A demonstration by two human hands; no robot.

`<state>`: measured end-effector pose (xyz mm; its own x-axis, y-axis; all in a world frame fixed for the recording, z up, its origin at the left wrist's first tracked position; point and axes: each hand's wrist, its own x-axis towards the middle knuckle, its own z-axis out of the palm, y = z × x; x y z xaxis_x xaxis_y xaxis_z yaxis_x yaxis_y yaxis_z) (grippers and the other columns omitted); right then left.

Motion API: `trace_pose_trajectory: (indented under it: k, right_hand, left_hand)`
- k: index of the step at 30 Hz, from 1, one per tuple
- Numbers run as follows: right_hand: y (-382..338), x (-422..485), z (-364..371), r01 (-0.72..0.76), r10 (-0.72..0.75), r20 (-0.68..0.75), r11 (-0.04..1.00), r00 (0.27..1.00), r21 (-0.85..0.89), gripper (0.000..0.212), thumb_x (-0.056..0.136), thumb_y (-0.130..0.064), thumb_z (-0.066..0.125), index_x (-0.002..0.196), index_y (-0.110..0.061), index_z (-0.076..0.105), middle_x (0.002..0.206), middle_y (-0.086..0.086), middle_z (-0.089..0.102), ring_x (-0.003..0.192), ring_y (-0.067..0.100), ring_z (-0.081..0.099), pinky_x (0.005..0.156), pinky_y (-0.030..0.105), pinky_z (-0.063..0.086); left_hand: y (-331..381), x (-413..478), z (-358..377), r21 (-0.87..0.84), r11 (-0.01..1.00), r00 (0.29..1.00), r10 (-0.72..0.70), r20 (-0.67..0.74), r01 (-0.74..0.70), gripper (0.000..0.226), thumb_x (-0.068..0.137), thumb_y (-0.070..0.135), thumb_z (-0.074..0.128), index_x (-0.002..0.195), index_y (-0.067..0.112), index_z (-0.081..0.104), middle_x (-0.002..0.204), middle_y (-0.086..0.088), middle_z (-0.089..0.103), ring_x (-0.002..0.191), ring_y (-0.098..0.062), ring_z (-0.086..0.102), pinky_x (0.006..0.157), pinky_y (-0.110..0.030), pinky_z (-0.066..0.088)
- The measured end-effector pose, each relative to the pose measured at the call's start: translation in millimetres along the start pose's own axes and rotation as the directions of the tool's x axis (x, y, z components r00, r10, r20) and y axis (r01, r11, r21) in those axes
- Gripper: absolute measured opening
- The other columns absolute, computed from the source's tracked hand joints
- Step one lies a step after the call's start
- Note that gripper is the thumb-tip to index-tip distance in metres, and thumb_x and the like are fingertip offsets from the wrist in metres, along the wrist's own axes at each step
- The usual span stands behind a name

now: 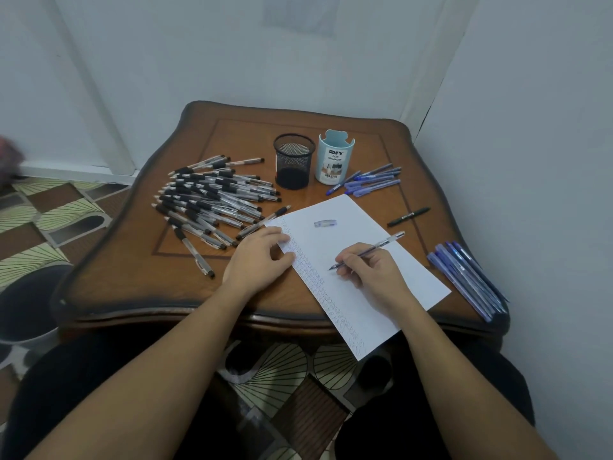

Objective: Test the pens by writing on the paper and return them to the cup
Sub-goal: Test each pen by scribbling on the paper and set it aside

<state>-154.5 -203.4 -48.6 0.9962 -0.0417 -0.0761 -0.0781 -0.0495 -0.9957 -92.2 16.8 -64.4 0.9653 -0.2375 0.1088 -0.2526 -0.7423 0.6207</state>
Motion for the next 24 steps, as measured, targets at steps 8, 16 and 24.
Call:
trace_pose_trajectory:
  k: [8,16,24]
  right_hand:
    - [2.5,9.0,4.5,0.035,-0.034,0.017,0.998,0.999,-0.048,0.017,0.090,0.000,0.060,0.079,-0.012,0.066,0.073,0.020,0.068,0.069,0.024,0.060,0.058,0.026,0.042]
    - [2.1,0.2,7.1,0.070,-0.064,0.030,0.962,0.997,-0.266,0.010,0.081,-0.002,0.069,0.072,-0.007,0.066,0.070,0.018,0.064,0.063,0.011,0.051,0.057,0.025,0.039]
    - [5.3,-0.5,6.9,0.076,-0.074,0.019,0.955,0.997,-0.287,0.013,0.080,-0.001,0.069,0.069,-0.003,0.062,0.065,0.015,0.058,0.062,0.012,0.048,0.055,0.026,0.036]
  left_hand:
    - [2.4,-1.4,-2.8,0.104,0.993,0.996,0.055,0.075,-0.062,0.049,0.090,0.053,0.059,0.133,0.031,0.058,0.149,0.008,0.043,0.140,-0.011,0.032,0.116,-0.037,0.022]
    - [5.2,-1.1,-4.3,0.092,0.996,0.997,-0.006,0.077,-0.001,0.062,0.078,0.063,0.066,0.133,0.036,0.056,0.150,0.013,0.041,0.139,-0.010,0.031,0.115,-0.040,0.023]
    - [5.2,-0.5,-4.9,0.071,0.997,0.997,-0.010,0.081,0.005,0.061,0.078,0.062,0.068,0.131,0.035,0.058,0.149,0.013,0.042,0.138,-0.010,0.032,0.114,-0.039,0.023]
